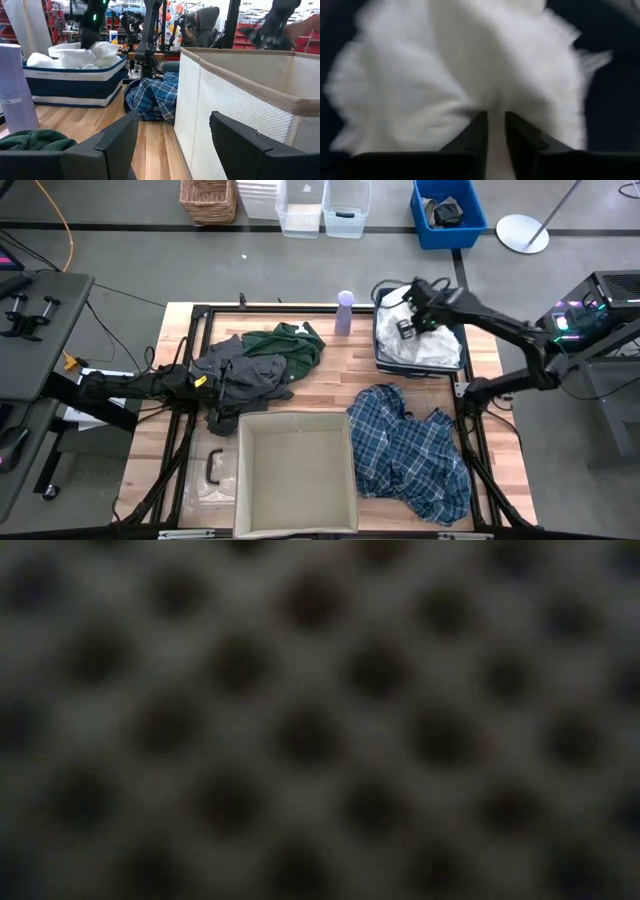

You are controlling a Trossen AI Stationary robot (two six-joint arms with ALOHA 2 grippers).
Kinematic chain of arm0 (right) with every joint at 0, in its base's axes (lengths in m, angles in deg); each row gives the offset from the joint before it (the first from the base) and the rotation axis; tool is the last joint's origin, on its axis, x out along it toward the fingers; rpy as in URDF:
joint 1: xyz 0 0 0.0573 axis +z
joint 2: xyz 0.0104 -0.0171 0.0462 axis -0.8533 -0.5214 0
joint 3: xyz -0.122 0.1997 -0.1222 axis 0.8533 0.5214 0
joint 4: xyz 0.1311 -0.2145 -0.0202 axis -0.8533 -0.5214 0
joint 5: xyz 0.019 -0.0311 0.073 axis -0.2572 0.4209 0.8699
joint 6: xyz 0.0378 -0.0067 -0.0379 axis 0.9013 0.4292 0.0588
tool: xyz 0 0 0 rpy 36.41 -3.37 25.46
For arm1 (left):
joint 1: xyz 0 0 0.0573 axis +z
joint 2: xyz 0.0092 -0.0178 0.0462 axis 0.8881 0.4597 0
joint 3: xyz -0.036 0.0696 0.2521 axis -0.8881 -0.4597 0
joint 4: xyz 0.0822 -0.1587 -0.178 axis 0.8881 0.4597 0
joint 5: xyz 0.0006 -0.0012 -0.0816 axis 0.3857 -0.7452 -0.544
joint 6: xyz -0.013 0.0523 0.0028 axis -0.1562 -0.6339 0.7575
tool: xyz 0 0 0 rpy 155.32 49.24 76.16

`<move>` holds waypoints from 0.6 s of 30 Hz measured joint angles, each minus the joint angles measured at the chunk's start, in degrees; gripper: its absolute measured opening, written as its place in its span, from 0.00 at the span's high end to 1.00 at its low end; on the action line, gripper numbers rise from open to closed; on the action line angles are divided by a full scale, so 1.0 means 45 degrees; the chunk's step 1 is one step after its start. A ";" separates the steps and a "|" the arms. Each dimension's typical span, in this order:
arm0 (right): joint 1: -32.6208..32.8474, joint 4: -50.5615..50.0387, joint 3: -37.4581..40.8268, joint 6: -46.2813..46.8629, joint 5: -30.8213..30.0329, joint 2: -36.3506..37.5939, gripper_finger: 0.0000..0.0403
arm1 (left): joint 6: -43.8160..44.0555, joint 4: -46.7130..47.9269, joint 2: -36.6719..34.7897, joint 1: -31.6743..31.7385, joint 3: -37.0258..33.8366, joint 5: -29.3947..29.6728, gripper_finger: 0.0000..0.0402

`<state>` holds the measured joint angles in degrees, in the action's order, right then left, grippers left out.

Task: Sort clothes
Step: Put the white underwear into the blue bin, then put the navy blue striped polo into the laundry organizer

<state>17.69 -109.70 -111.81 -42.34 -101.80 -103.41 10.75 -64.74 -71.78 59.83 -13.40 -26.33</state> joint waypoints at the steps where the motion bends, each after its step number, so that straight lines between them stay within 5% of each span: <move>1: 0.0005 -0.0310 -0.0470 -0.0211 -0.0001 0.0252 0.80 | -0.0002 0.0003 0.0003 0.0000 0.0000 -0.0002 0.42; 8: 0.0000 -0.2404 -0.4002 -0.0333 0.0316 0.1369 0.46 | -0.0001 0.0005 0.0004 0.0000 0.0000 -0.0001 0.42; 14: 0.1096 -0.3497 -0.6076 0.0230 0.6549 0.1830 0.30 | -0.0001 0.0003 0.0001 0.0000 0.0000 0.0001 0.42; 18: 0.4046 -0.4864 -0.5728 0.1429 0.7040 0.2009 0.30 | 0.0001 0.0000 0.0001 0.0000 0.0000 0.0001 0.42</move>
<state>35.90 -131.59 -137.58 -35.91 -70.12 -94.37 10.75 -64.74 -71.78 59.83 -13.40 -26.33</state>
